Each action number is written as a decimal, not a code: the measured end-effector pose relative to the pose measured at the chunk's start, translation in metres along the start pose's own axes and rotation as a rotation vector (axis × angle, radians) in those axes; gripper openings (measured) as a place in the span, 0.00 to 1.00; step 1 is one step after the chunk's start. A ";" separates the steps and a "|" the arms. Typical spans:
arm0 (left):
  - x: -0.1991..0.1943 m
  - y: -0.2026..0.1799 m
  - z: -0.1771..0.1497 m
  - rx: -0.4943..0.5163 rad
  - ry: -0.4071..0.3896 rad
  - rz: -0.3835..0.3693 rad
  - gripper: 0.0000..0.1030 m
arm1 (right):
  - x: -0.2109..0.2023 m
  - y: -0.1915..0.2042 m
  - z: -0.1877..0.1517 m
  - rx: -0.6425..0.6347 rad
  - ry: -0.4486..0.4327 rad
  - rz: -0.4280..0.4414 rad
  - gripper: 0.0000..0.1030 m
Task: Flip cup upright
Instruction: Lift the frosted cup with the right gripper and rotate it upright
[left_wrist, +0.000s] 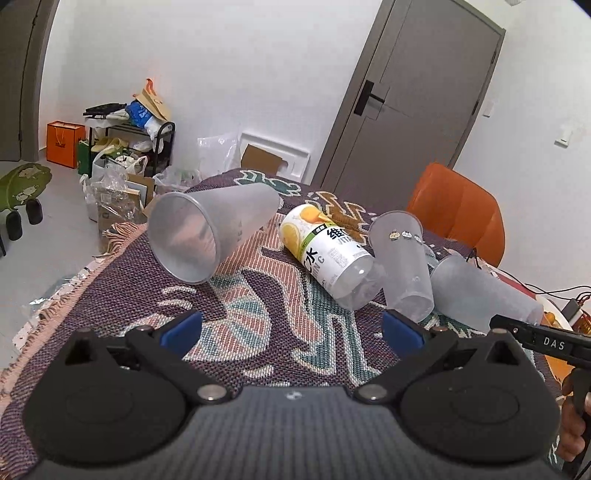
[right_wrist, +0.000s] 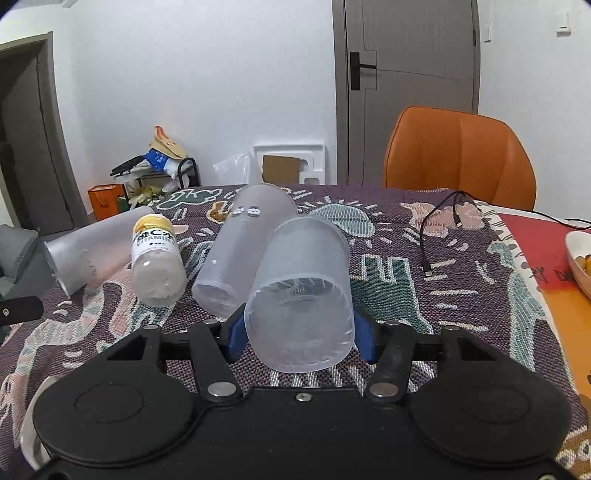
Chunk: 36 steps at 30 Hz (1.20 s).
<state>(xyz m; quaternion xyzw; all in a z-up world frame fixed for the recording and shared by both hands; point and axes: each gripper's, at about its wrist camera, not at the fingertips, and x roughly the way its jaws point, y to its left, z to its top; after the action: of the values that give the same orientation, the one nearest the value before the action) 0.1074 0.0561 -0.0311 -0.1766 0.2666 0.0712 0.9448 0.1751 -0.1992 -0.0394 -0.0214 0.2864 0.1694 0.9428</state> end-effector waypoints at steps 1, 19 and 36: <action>-0.002 0.000 0.000 -0.001 -0.003 0.000 1.00 | -0.002 0.001 -0.001 -0.004 0.001 0.000 0.52; 0.022 0.014 -0.012 -0.030 0.047 0.025 1.00 | 0.030 0.006 -0.017 -0.038 0.127 0.011 0.67; 0.044 0.022 -0.018 -0.049 0.096 0.052 1.00 | 0.051 0.003 -0.005 -0.024 0.108 0.000 0.60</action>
<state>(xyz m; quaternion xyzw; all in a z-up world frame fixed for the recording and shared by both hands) 0.1309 0.0716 -0.0751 -0.1962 0.3145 0.0936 0.9240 0.2110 -0.1816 -0.0716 -0.0417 0.3347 0.1714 0.9256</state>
